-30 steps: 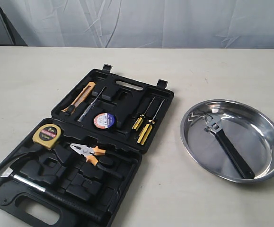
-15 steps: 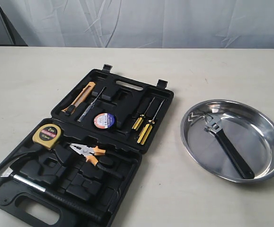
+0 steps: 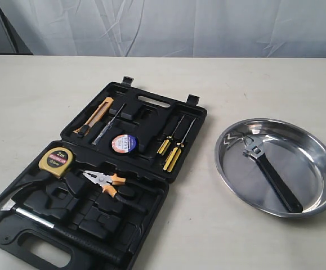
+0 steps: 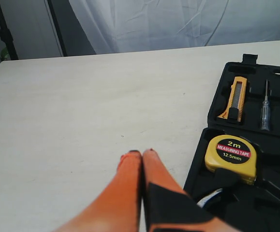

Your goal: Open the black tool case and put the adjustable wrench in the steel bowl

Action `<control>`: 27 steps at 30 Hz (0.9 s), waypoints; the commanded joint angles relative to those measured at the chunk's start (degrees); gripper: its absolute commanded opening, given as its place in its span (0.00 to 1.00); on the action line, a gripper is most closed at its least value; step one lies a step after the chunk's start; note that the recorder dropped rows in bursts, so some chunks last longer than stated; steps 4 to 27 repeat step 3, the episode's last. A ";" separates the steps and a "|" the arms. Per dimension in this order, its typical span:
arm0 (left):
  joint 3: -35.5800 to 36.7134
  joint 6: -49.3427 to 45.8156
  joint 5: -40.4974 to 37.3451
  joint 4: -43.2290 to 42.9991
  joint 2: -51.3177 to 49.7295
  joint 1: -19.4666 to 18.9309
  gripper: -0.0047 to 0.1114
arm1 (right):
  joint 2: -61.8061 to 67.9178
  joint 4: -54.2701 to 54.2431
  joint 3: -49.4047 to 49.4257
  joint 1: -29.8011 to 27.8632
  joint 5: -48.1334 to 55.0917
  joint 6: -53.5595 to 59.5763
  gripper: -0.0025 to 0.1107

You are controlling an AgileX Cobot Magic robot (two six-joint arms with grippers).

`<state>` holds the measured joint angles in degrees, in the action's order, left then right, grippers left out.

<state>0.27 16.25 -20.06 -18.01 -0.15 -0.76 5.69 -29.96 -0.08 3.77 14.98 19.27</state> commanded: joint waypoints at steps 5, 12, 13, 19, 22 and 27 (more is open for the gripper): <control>-0.27 0.08 0.62 -0.28 0.15 -0.22 0.04 | -0.22 -0.10 0.08 -0.31 -0.24 0.25 0.02; -0.27 0.08 0.62 -0.28 0.15 -0.22 0.04 | -0.22 -0.10 0.08 -0.31 -0.24 0.25 0.02; -0.27 0.08 0.62 -0.28 0.15 -0.22 0.04 | -0.22 -0.10 0.08 -0.31 -0.24 0.25 0.02; -0.27 0.08 0.62 -0.28 0.15 -0.22 0.04 | -0.22 -0.10 0.08 -0.31 -0.24 0.25 0.02; -0.27 0.08 0.62 -0.28 0.15 -0.22 0.04 | -0.22 -0.10 0.08 -0.31 -0.24 0.25 0.02; -0.27 0.08 0.62 -0.28 0.15 -0.22 0.04 | -0.22 -0.10 0.08 -0.31 -0.24 0.25 0.02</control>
